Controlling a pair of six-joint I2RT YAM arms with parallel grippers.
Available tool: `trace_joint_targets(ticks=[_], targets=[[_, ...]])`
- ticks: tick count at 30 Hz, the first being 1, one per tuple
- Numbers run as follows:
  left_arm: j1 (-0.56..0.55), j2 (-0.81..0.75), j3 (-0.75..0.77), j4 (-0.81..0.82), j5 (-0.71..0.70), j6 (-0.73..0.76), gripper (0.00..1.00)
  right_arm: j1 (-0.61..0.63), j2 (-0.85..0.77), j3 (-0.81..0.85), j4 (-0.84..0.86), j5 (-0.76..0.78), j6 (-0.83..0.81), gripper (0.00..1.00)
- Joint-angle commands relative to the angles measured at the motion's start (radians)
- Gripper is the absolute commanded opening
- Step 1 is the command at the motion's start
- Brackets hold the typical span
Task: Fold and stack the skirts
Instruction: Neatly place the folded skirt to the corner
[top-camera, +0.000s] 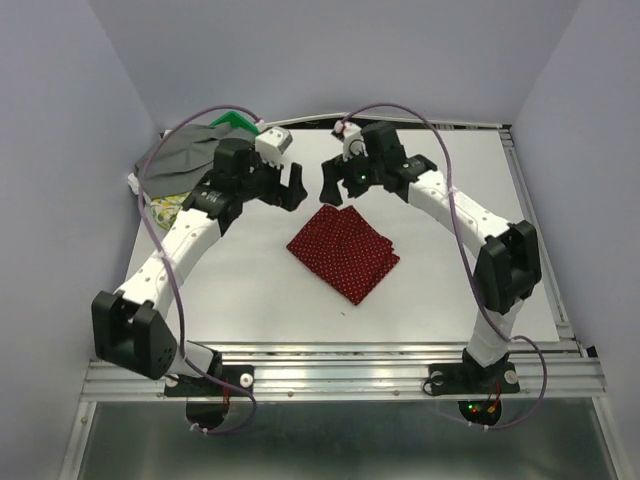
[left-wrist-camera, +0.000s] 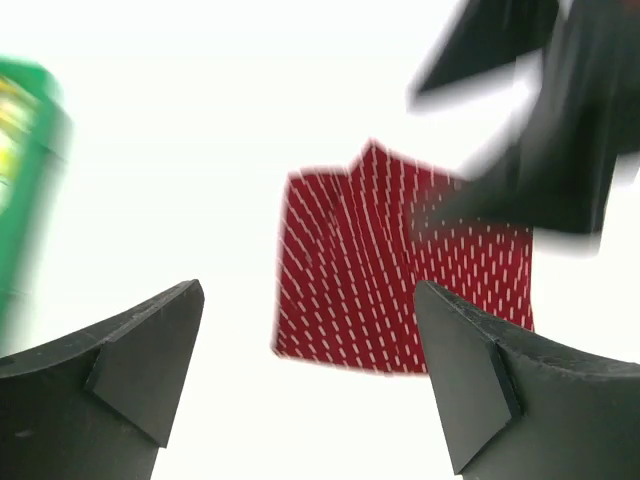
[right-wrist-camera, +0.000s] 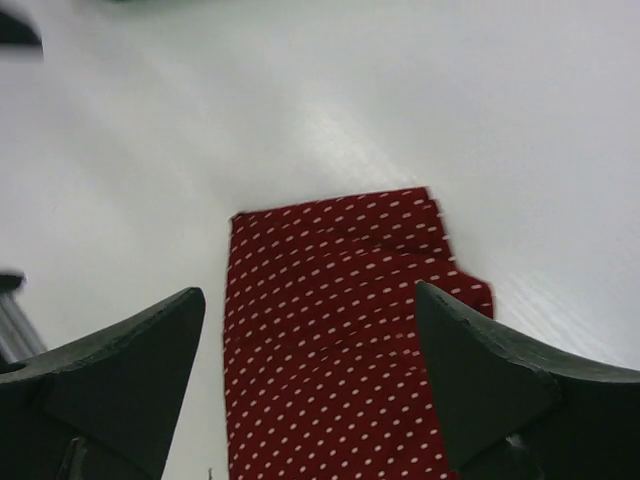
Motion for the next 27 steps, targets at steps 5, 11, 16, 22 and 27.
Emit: trace_joint_targets(ticks=[5, 11, 16, 22, 27], targets=[[0.045, -0.103, 0.064, -0.091, -0.074, 0.022, 0.99, 0.157, -0.021, -0.189, -0.154, 0.099, -0.087, 0.91], [0.058, -0.208, -0.039, -0.118, -0.12, 0.081, 0.99, 0.157, 0.066, -0.223, -0.157, 0.191, -0.112, 0.91], [0.094, -0.258, -0.079, -0.13, -0.135, 0.077, 0.99, 0.157, 0.181, -0.235, -0.116, 0.288, -0.141, 0.89], [0.104, -0.278, -0.094, -0.141, -0.15, 0.1, 0.99, 0.157, 0.247, -0.261, -0.11, 0.375, -0.164, 0.88], [0.108, -0.255, -0.077, -0.131, -0.147, 0.106, 0.99, -0.038, 0.241, -0.354, -0.125, 0.38, -0.173, 0.88]])
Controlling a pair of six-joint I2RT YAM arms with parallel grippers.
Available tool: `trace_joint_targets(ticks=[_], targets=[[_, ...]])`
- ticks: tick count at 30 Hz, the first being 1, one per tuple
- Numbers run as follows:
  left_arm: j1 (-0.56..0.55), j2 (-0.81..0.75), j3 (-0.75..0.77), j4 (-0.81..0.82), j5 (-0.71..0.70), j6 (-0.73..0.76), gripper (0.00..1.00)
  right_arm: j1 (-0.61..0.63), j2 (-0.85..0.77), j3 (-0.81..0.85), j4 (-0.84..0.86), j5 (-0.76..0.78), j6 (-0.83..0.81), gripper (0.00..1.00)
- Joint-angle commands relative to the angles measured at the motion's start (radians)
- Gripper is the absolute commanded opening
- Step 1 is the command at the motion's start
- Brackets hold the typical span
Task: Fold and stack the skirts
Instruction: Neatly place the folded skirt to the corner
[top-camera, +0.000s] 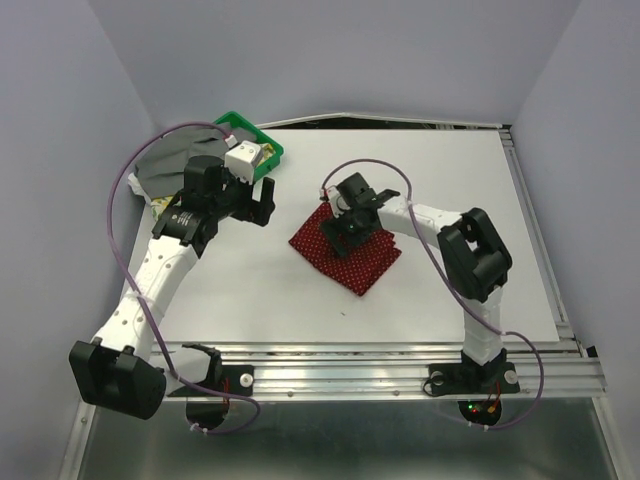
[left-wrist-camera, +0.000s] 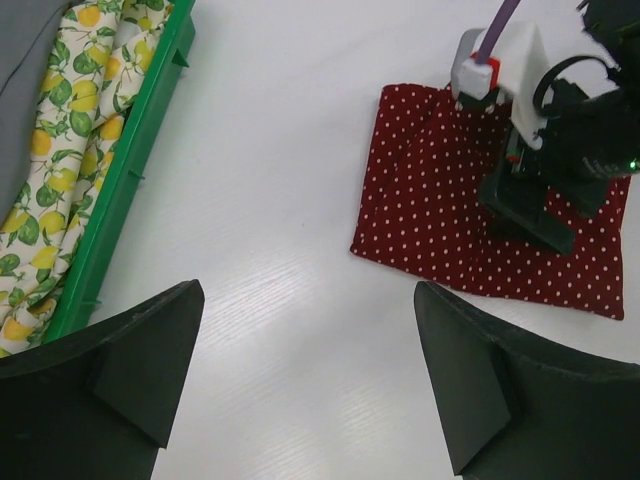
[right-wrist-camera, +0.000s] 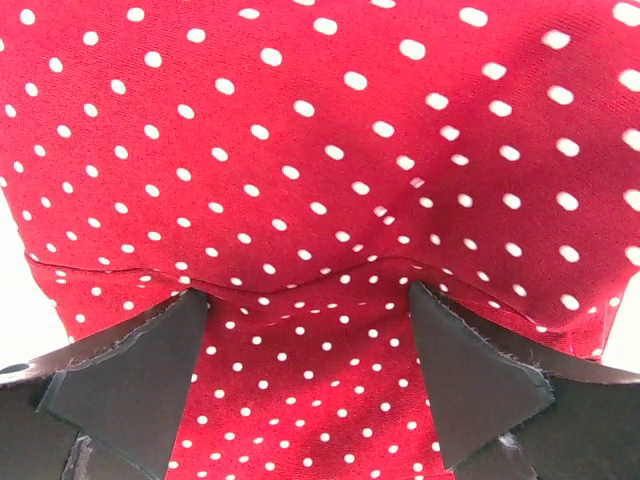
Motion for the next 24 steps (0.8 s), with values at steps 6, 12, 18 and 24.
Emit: trace_joint_targets(ticks=[6, 12, 18, 24], targets=[[0.008, 0.038, 0.015, 0.054, 0.009, 0.007, 0.99, -0.452, -0.009, -0.287, -0.029, 0.11, -0.078, 0.88], [0.008, 0.093, 0.036, 0.07, 0.031, -0.016, 0.99, -0.704, 0.018, -0.243, -0.026, 0.133, -0.06, 0.89], [0.008, 0.112, 0.056, 0.068, 0.031, -0.015, 0.99, -0.889, 0.078, -0.175, -0.028, 0.173, -0.054, 0.89], [0.01, 0.11, 0.042, 0.068, 0.021, -0.01, 0.99, -1.002, 0.064, -0.221, -0.024, 0.193, -0.12, 0.89]])
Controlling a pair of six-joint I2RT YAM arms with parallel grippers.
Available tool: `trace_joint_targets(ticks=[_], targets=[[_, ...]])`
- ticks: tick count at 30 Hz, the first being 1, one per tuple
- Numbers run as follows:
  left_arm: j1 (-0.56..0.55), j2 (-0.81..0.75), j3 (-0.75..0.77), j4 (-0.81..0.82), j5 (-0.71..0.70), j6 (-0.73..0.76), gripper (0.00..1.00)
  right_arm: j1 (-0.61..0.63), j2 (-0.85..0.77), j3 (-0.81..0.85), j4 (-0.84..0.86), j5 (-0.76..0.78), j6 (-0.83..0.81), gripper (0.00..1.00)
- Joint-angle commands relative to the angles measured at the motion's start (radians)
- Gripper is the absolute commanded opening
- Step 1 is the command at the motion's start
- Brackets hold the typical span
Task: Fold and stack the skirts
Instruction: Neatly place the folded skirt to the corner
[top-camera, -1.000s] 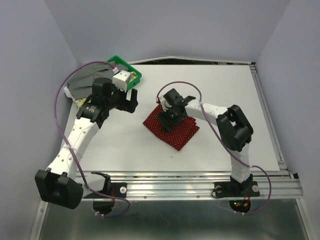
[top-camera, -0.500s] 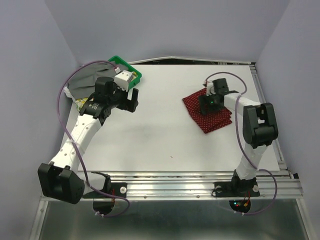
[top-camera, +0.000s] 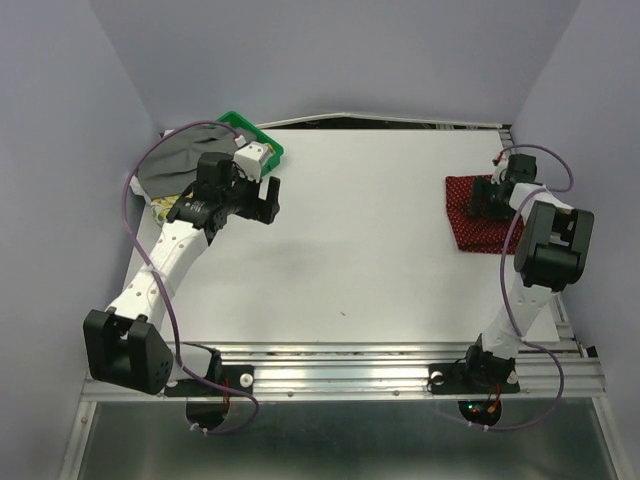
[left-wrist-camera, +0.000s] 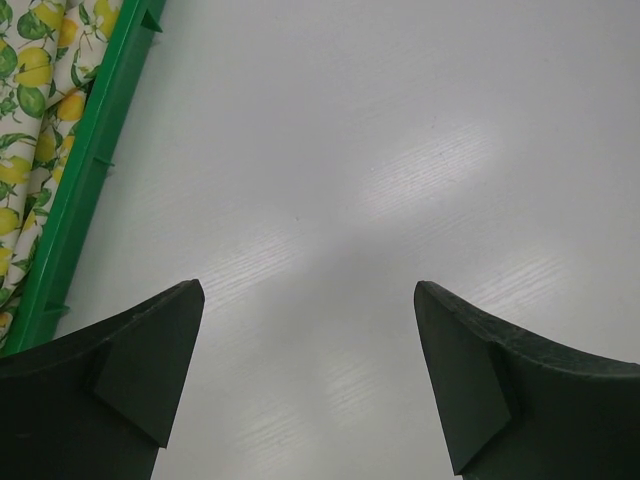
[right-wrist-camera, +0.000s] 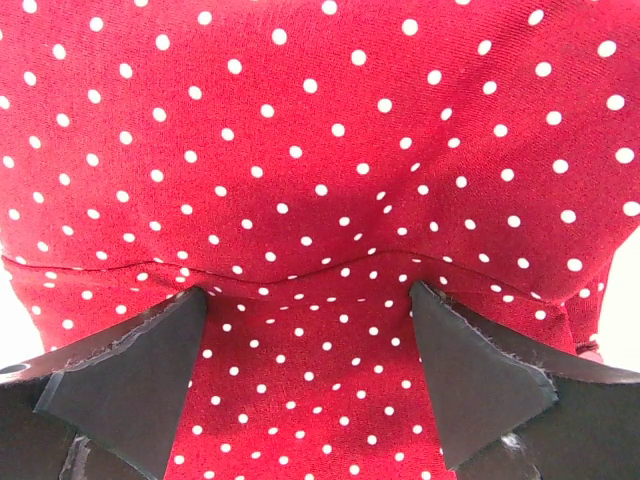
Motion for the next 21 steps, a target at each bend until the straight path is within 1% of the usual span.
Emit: trace_joint_targets(ticks=[1, 3, 6, 9, 10, 11, 12, 15, 16, 17, 18, 21], targets=[[0.005, -0.016, 0.037, 0.036, 0.002, -0.005, 0.99, -0.106, 0.094, -0.135, -0.19, 0.157, -0.082, 0.89], [0.005, -0.013, 0.036, 0.041, 0.001, -0.008, 0.99, -0.126, 0.077, -0.147, -0.19, 0.154, -0.105, 0.89], [0.005, 0.0, 0.042, 0.041, 0.01, -0.012, 0.99, -0.135, 0.062, -0.161, -0.188, 0.125, -0.194, 0.91], [0.005, 0.013, 0.053, 0.039, 0.016, -0.009, 0.99, -0.135, 0.085, -0.114, -0.253, 0.063, -0.353, 0.91], [0.005, 0.014, 0.056, 0.036, 0.016, -0.005, 0.99, -0.135, 0.1, -0.104, -0.27, 0.036, -0.457, 0.91], [0.005, 0.017, 0.057, 0.036, 0.018, -0.002, 0.99, -0.135, 0.108, -0.083, -0.305, 0.002, -0.517, 0.91], [0.005, 0.019, 0.057, 0.036, 0.016, 0.001, 0.99, -0.126, 0.109, -0.089, -0.355, -0.027, -0.693, 0.91], [0.005, 0.02, 0.054, 0.038, 0.018, -0.002, 0.99, -0.092, 0.091, -0.127, -0.388, -0.027, -0.852, 0.91], [0.005, 0.022, 0.054, 0.038, 0.018, 0.0, 0.99, -0.083, 0.048, -0.152, -0.388, -0.029, -0.966, 0.91], [0.005, 0.022, 0.054, 0.038, 0.021, 0.0, 0.99, -0.06, 0.019, -0.213, -0.362, -0.018, -1.034, 0.91], [0.005, 0.025, 0.054, 0.036, 0.025, 0.0, 0.99, -0.06, -0.012, -0.245, -0.345, -0.015, -1.152, 0.91], [0.005, 0.027, 0.06, 0.029, 0.038, 0.004, 0.99, -0.048, -0.11, -0.304, -0.279, -0.029, -1.306, 0.91]])
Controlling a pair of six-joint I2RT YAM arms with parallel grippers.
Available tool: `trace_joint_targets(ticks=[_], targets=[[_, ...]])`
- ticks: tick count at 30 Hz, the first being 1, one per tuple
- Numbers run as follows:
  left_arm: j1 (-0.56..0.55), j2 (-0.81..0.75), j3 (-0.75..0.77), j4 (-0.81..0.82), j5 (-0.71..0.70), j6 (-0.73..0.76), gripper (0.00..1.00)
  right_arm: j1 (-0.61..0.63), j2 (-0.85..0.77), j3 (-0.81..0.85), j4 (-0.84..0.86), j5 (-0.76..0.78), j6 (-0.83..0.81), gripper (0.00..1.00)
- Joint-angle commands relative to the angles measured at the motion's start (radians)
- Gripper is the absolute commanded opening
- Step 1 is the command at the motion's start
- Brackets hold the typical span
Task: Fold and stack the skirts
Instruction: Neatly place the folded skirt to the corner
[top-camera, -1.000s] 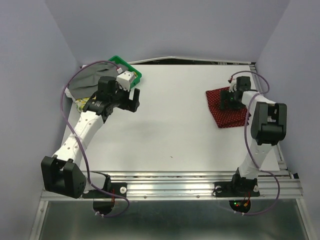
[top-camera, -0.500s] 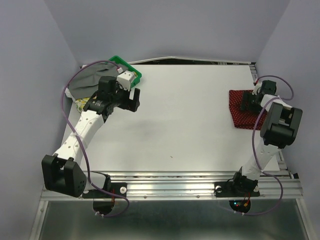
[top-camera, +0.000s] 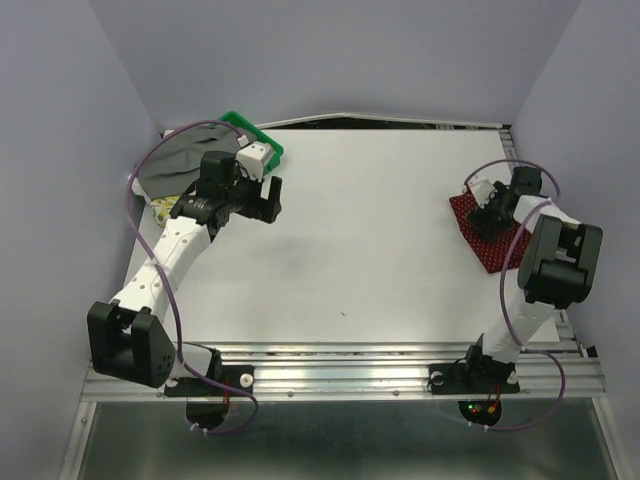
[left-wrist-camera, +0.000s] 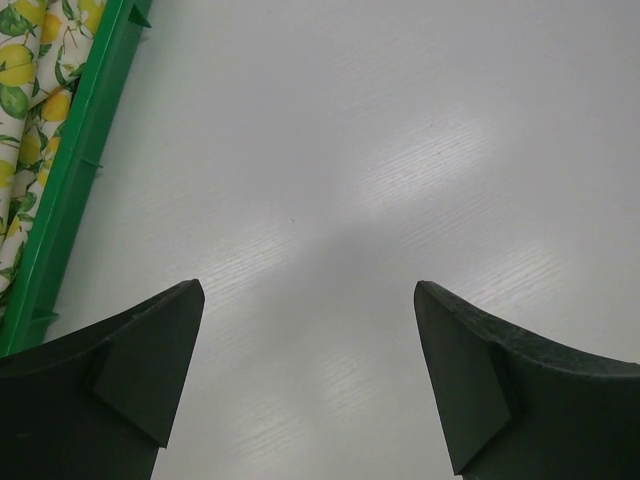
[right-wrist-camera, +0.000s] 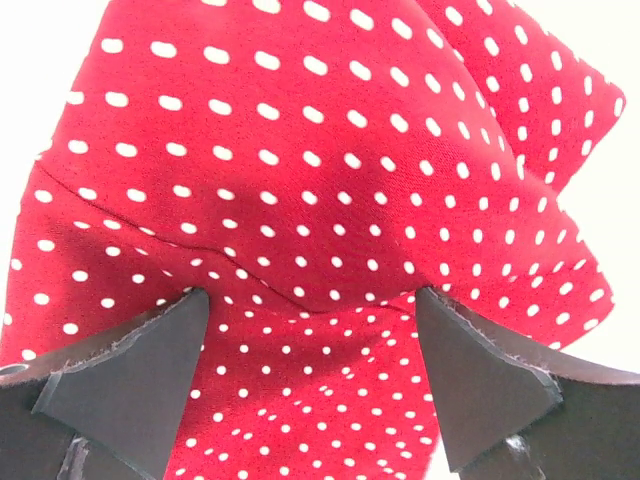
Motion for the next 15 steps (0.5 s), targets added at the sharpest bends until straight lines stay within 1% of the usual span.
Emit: trace_joint_targets(ticks=[1, 3, 4, 5, 6, 7, 8, 9, 11, 12, 13, 14, 15], targets=[[0.004, -0.006, 0.056, 0.019, 0.034, 0.011, 0.99, 0.008, 0.002, -0.155, -0.254, 0.067, -0.474, 0.91], [0.004, -0.007, 0.062, 0.013, 0.038, 0.017, 0.99, 0.008, -0.055, -0.129, -0.266, 0.013, -0.512, 0.91], [0.004, -0.01, 0.062, 0.013, 0.04, 0.018, 0.99, 0.008, -0.074, -0.08, -0.265, -0.062, -0.488, 0.91], [0.004, -0.012, 0.062, 0.013, 0.041, 0.02, 0.99, 0.022, -0.09, -0.039, -0.289, -0.1, -0.443, 0.91], [0.004, -0.012, 0.062, 0.013, 0.041, 0.021, 0.99, 0.04, -0.102, 0.076, -0.304, -0.163, -0.277, 0.93], [0.004, -0.013, 0.062, 0.013, 0.041, 0.021, 0.99, 0.04, -0.101, 0.147, -0.32, -0.189, -0.176, 0.93], [0.004, -0.017, 0.061, 0.014, 0.04, 0.021, 0.99, 0.052, -0.092, 0.226, -0.374, -0.217, -0.061, 0.94], [0.004, -0.02, 0.059, 0.017, 0.04, 0.02, 0.99, 0.053, -0.064, 0.39, -0.396, -0.248, 0.196, 0.94], [0.004, -0.026, 0.055, 0.022, 0.046, 0.018, 0.99, 0.053, -0.027, 0.526, -0.49, -0.231, 0.433, 0.94], [0.004, -0.026, 0.053, 0.026, 0.046, 0.015, 0.99, 0.053, -0.013, 0.567, -0.504, -0.201, 0.571, 0.92], [0.004, -0.029, 0.05, 0.028, 0.049, 0.015, 0.99, 0.053, -0.019, 0.577, -0.504, -0.088, 0.679, 0.9], [0.004, -0.027, 0.05, 0.031, 0.052, 0.014, 0.99, 0.053, -0.033, 0.55, -0.53, -0.047, 0.838, 0.87], [0.004, -0.029, 0.048, 0.037, 0.051, 0.012, 0.99, 0.053, -0.059, 0.513, -0.528, -0.005, 0.924, 0.87]])
